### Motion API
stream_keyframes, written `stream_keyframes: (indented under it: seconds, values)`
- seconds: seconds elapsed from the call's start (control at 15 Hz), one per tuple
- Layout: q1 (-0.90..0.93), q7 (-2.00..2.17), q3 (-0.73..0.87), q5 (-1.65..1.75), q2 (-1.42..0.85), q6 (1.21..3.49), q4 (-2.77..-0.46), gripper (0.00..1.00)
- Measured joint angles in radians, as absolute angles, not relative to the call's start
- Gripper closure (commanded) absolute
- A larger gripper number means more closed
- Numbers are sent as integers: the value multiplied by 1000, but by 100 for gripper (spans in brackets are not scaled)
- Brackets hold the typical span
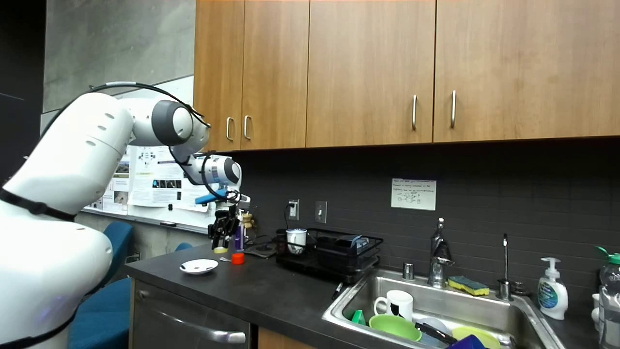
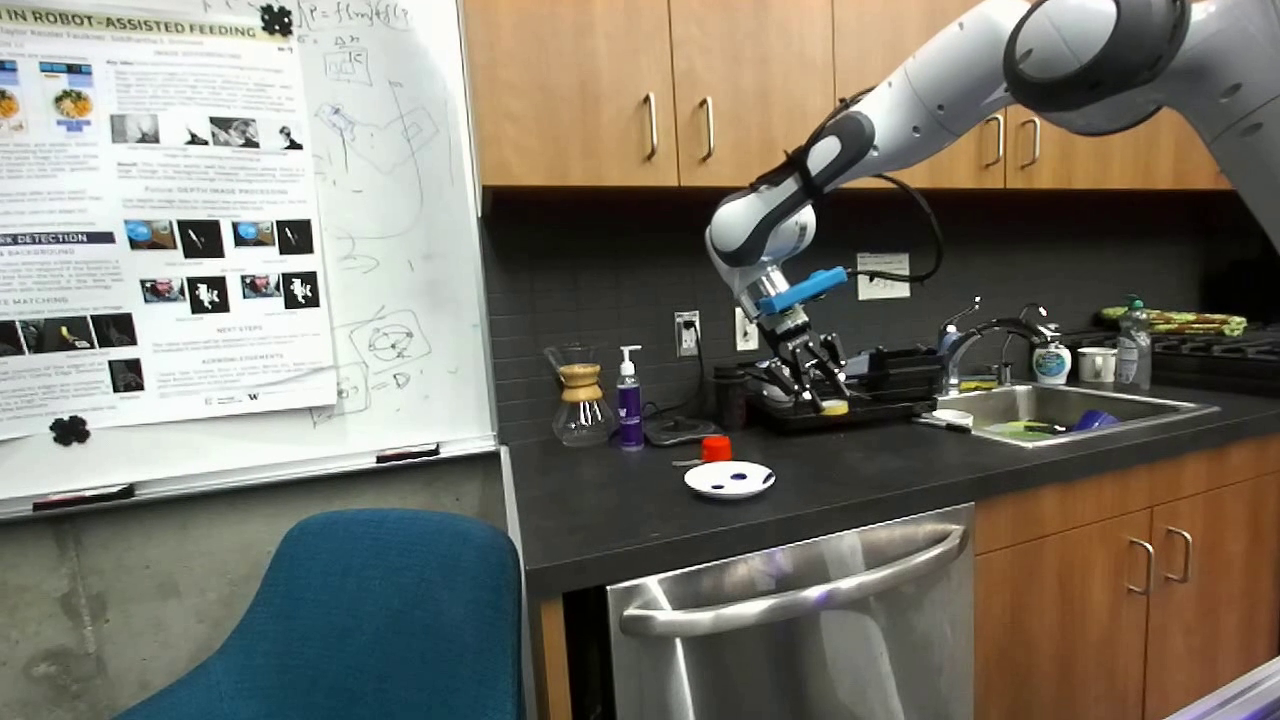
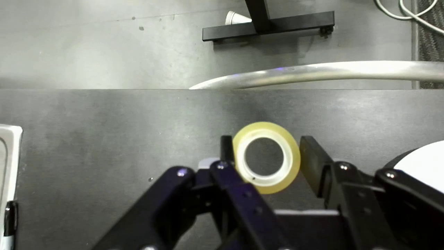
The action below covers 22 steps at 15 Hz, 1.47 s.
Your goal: Place the tape on the white plate.
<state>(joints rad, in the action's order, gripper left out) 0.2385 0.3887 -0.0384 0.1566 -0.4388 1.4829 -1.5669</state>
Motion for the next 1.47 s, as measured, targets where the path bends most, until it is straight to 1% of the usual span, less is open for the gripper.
stream_keyframes:
  seconds: [0.4,0.93,1.47]
  values:
    - [263,389,-51,214,-455,1491,-1470,75]
    - [324,388,-55,258,-573,1470,-1268,75]
    - [390,441,-60,267,-641,1366,-1186,75]
